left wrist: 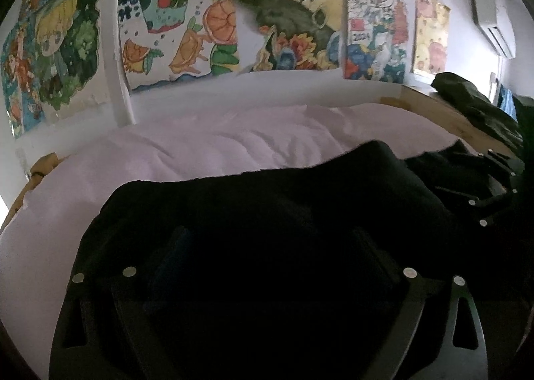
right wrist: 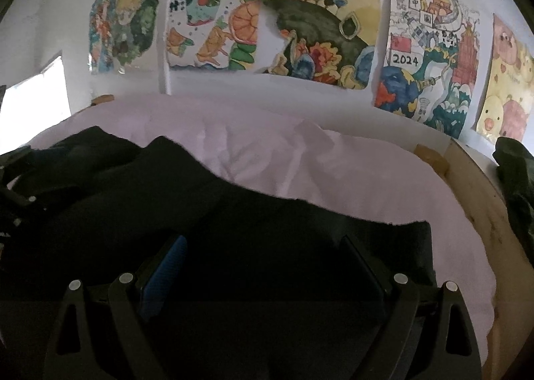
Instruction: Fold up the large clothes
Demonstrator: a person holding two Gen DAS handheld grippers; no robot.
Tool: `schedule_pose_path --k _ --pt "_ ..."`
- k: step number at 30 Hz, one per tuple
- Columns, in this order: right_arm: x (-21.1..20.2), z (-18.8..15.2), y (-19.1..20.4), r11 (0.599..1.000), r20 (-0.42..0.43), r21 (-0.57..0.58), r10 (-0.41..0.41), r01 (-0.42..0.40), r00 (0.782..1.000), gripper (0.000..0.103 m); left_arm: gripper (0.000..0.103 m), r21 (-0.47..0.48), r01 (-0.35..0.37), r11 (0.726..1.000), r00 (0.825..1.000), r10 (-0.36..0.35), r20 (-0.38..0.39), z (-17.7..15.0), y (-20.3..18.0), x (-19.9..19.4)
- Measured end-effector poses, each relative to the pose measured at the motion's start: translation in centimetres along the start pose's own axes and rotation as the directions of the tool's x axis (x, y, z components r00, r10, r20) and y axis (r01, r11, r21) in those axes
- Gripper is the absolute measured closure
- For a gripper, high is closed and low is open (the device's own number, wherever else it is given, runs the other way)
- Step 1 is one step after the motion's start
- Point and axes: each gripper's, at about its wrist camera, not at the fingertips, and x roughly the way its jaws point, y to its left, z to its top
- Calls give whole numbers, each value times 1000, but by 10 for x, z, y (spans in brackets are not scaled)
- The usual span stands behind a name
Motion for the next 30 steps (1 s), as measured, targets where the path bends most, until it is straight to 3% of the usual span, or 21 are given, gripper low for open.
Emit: schedule_pose_path --k 7,13,23,30 --pt "46 3 -21 998 -101 46 57 -53 993 10 5 -21 -14 1000 994 11 -106 13 22 45" --pt "86 -1 -35 987 -215 117 137 -114 967 6 1 -23 1 1000 980 -6 -197 9 29 79" --pt "120 -14 -35 989 -275 113 120 -92 954 3 1 3 -18 1000 967 18 -256 5 34 114" --pt "111 -11 -31 991 -258 99 107 -84 960 3 1 21 -32 999 972 36 -232 -1 30 106"
